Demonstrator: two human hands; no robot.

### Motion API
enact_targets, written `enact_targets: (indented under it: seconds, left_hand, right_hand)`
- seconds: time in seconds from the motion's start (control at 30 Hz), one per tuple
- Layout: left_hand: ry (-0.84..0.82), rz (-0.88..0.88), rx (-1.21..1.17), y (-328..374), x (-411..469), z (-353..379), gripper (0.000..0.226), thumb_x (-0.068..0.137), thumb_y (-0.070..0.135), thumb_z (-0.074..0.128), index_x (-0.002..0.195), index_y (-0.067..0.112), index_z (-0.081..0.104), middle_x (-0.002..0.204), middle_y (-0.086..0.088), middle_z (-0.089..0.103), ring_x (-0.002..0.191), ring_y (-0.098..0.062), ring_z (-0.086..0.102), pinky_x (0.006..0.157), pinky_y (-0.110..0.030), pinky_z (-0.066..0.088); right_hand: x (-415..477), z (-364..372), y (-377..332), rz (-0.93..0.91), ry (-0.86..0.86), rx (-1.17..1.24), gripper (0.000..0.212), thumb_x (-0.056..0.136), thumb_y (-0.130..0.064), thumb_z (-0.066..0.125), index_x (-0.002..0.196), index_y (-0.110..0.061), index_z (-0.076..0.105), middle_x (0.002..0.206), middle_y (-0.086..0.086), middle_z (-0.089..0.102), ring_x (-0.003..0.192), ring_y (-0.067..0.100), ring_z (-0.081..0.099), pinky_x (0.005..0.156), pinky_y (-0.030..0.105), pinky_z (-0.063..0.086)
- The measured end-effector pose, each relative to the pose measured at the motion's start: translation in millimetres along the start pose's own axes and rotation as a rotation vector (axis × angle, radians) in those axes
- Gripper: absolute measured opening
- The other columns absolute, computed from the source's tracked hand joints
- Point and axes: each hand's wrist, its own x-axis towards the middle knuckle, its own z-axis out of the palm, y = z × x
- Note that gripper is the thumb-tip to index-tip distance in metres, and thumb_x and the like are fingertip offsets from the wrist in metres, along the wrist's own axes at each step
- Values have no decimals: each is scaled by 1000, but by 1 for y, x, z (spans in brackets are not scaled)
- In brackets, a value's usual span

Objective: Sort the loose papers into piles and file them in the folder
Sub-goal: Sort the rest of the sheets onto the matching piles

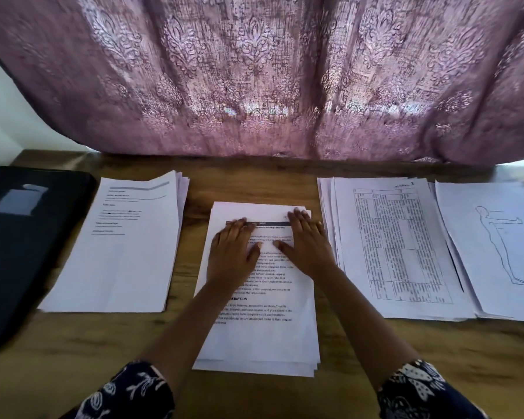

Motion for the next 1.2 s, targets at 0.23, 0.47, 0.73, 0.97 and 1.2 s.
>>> enact_targets:
  seconds: [0.23, 0.47, 0.73, 0.97, 1.2]
  left_hand:
    - [35, -13, -107, 1, -4, -4, 54, 94, 48, 40, 138, 18, 50, 144, -4, 49, 135, -25, 42, 114, -40, 23]
    - [47, -72, -438, 4, -6, -21, 54, 95, 49, 40, 140, 21, 46, 147, 0, 45, 134, -19, 43, 112, -45, 36]
    - [285, -364, -726, -33, -33, -94, 81, 81, 38, 72, 147, 28, 26, 149, -1, 39, 126, -13, 44, 104, -36, 42]
    - [156, -430, -709, -53, -78, -105, 76, 84, 33, 71, 147, 27, 28, 149, -1, 40, 125, -20, 47, 99, -31, 38]
    - [30, -235, -550, -44, -94, -74, 79, 75, 51, 75, 140, 34, 33, 141, 3, 48, 122, -18, 51, 102, -40, 44]
  right_hand:
    - [-23, -11, -16, 133, 189, 296, 59, 88, -41, 63, 140, -26, 37, 134, 0, 54, 112, 22, 57, 93, 40, 50]
    - [-44, -9, -18, 272, 211, 858, 56, 91, -25, 64, 138, -35, 35, 134, -5, 56, 104, 17, 65, 79, 35, 57]
    - [-62, -22, -51, 208, 88, 1105, 44, 89, -16, 66, 126, -29, 45, 113, -5, 67, 87, 9, 70, 69, 26, 59]
    - [-99, 0, -95, 263, 81, 563, 51, 90, -35, 63, 136, -26, 42, 123, -5, 62, 101, 17, 63, 85, 31, 50]
    - [-129, 16, -79, 401, 138, 277, 73, 87, -41, 64, 147, -28, 24, 126, 8, 59, 117, 26, 54, 105, 43, 34]
